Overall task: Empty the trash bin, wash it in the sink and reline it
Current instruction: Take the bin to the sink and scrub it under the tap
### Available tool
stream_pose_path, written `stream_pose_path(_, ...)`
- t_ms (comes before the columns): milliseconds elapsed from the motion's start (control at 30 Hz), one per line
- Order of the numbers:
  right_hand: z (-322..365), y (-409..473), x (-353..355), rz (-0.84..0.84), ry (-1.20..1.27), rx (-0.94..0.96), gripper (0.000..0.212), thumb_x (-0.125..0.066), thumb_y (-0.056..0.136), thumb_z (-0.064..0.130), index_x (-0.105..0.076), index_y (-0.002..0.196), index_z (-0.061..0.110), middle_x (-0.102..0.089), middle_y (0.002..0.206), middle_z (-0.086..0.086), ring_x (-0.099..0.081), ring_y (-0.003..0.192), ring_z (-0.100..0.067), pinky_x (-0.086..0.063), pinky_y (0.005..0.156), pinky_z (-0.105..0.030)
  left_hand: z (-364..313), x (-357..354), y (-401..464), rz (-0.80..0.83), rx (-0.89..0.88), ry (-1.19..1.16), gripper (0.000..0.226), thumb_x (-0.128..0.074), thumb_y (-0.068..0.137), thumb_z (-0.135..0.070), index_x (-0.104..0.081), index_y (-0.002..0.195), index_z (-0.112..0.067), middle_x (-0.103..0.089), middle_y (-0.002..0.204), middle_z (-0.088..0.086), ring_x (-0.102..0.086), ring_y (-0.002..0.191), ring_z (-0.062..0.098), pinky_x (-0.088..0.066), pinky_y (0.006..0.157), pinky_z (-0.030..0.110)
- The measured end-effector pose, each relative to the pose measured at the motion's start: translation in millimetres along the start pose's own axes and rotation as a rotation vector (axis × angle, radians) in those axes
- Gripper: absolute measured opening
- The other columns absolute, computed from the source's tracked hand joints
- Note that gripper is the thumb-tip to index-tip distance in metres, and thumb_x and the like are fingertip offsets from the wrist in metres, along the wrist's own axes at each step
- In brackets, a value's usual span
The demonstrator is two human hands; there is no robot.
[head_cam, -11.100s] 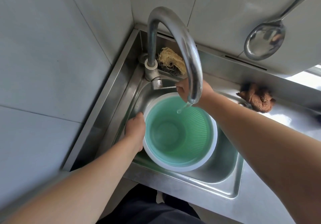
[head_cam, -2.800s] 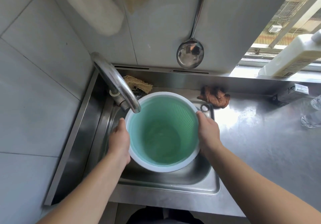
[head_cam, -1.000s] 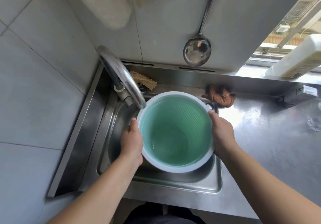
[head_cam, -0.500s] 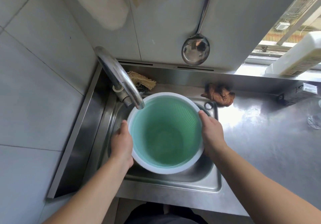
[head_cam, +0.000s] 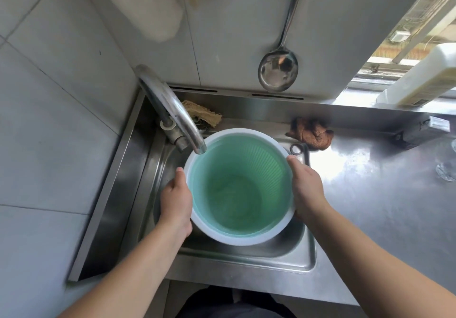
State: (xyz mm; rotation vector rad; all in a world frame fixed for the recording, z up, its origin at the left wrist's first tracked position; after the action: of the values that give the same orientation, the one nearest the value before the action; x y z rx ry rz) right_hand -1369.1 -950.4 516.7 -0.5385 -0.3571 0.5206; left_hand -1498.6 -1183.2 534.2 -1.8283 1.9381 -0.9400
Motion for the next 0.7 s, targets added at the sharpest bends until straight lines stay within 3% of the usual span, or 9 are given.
stream_pose_path(67,2.1,0.0,2.1,-0.024,0.002,-0.013,0.046,-0.062,0.077,0.053,-0.072,0.079,0.008,-0.073,0.069,-0.001,-0.068,0.058,-0.014,-0.053,0.051,-0.027,-6.6,-2.2,0.9,0.019,-0.012,0.006,0.046,-0.044,0.099,-0.055,-0.071,0.103,-0.018,-0.077,0.099,0.006,-0.072,0.092,0.029,-0.060,0.085,0.047)
stream_pose_path(267,4.2,-6.6,12.6,-0.046,-0.001,-0.049,0.050,-0.063,0.074,0.050,-0.070,0.084,0.001,-0.069,0.076,-0.011,-0.064,0.067,-0.025,-0.051,0.062,-0.036,1.8,-9.0,-8.0,0.034,0.062,-0.010,0.042,-0.043,0.102,-0.051,-0.070,0.104,-0.018,-0.076,0.094,0.007,-0.072,0.085,0.029,-0.059,0.067,0.035)
stream_pose_path(400,5.6,-12.7,17.7,-0.053,-0.018,-0.030,0.047,-0.060,0.070,0.049,-0.068,0.077,0.003,-0.064,0.066,-0.005,-0.059,0.063,-0.022,-0.048,0.060,-0.036,8.1,-8.1,-12.4,0.041,0.065,-0.020,0.043,-0.043,0.102,-0.050,-0.070,0.097,-0.017,-0.077,0.087,0.005,-0.073,0.077,0.025,-0.055,0.054,0.028)
stream_pose_path(500,9.9,-17.1,19.0,-0.051,-0.007,-0.021,0.027,-0.056,0.072,0.039,-0.063,0.063,0.014,-0.054,0.061,-0.002,-0.051,0.063,-0.021,-0.042,0.059,-0.037,1.3,-6.4,-13.7,0.053,0.034,-0.019,0.043,-0.042,0.101,-0.051,-0.071,0.097,-0.019,-0.077,0.085,0.002,-0.073,0.080,0.024,-0.055,0.056,0.028)
stream_pose_path(633,15.7,-25.2,18.9,-0.048,-0.007,0.006,0.022,-0.053,0.076,0.032,-0.059,0.066,0.013,-0.051,0.063,-0.003,-0.048,0.062,-0.019,-0.039,0.057,-0.037,-3.6,-3.5,-18.1,0.073,0.036,-0.053,0.042,-0.043,0.102,-0.051,-0.070,0.097,-0.019,-0.078,0.089,0.004,-0.073,0.084,0.027,-0.059,0.068,0.036)
stream_pose_path(700,19.3,-30.4,20.4,-0.033,-0.005,0.031,0.020,-0.054,0.078,0.030,-0.057,0.068,0.012,-0.049,0.060,0.000,-0.047,0.056,-0.017,-0.039,0.051,-0.032,-1.2,-0.8,-20.0,0.083,0.045,-0.066,0.042,-0.043,0.101,-0.052,-0.070,0.098,-0.020,-0.079,0.086,0.003,-0.074,0.084,0.027,-0.059,0.065,0.035)
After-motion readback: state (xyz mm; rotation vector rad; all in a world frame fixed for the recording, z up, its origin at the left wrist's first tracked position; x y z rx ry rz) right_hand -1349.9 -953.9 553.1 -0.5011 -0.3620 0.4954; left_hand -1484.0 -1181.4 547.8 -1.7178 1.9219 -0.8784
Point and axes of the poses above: each hand's wrist, its own y-axis towards the middle knuckle, its own x-axis out of the back of the hand, z = x × y, the point moved 3 cm from there along y, towards the middle knuckle
